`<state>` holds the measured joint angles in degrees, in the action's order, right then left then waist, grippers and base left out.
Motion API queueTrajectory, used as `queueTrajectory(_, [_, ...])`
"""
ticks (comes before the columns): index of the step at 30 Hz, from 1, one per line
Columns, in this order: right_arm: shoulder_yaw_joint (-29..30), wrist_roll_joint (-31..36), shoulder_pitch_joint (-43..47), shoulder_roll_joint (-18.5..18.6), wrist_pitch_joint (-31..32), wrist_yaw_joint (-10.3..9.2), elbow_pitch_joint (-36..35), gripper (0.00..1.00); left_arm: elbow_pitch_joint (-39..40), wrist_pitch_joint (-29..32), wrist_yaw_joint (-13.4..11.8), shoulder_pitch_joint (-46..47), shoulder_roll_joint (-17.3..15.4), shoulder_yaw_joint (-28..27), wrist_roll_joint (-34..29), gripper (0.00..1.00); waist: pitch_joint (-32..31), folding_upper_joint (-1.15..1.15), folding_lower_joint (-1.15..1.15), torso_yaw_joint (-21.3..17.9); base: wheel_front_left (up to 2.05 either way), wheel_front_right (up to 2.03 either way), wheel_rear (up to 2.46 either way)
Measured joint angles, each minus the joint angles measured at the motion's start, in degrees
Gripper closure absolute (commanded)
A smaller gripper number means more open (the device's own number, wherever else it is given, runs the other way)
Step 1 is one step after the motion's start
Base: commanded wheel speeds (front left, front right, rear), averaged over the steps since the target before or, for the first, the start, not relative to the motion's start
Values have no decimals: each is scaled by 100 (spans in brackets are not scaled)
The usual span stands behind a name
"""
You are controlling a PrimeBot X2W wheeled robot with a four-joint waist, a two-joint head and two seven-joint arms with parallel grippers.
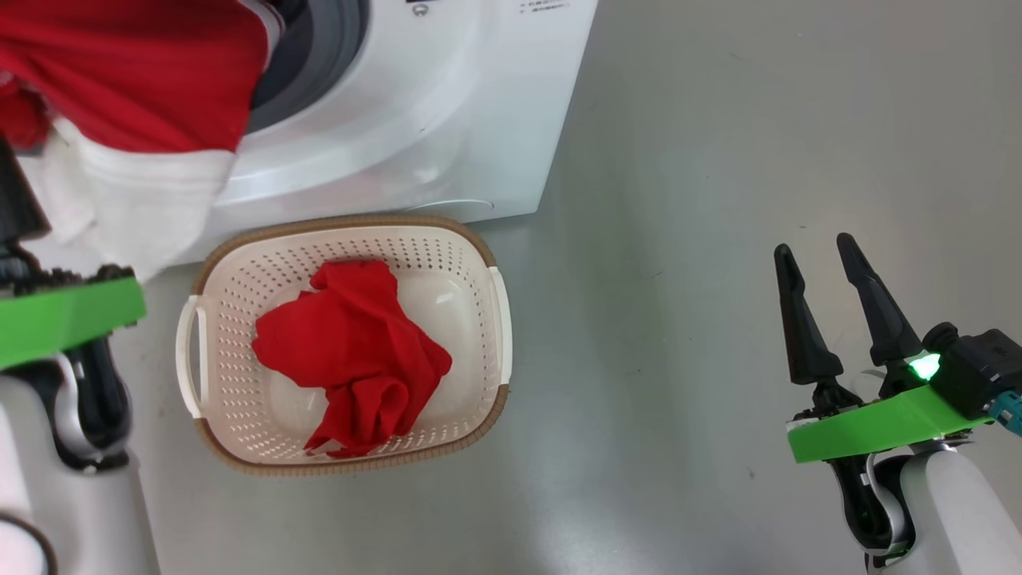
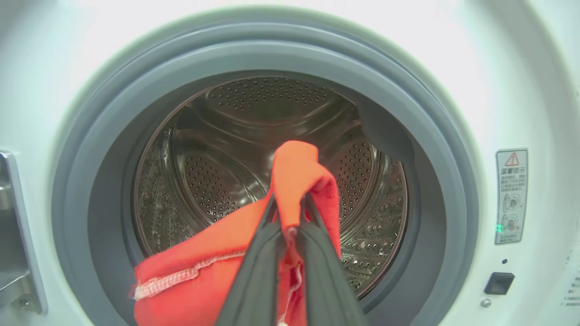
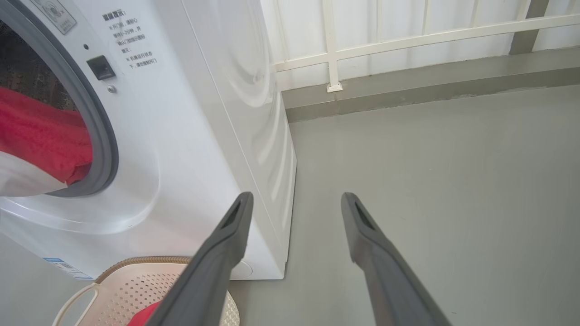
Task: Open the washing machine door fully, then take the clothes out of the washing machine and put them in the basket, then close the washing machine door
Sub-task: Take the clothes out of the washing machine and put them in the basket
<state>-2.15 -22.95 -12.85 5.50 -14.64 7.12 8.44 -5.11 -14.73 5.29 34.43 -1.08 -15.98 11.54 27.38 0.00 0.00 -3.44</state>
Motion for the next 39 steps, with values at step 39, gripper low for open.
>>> queueTrajectory(39, [-33, -1, -287, -63, 0, 0, -113, 0, -2492, 2, -124, -152, -21, 1045, -92, 93, 833, 0, 0, -76, 0, 0, 0])
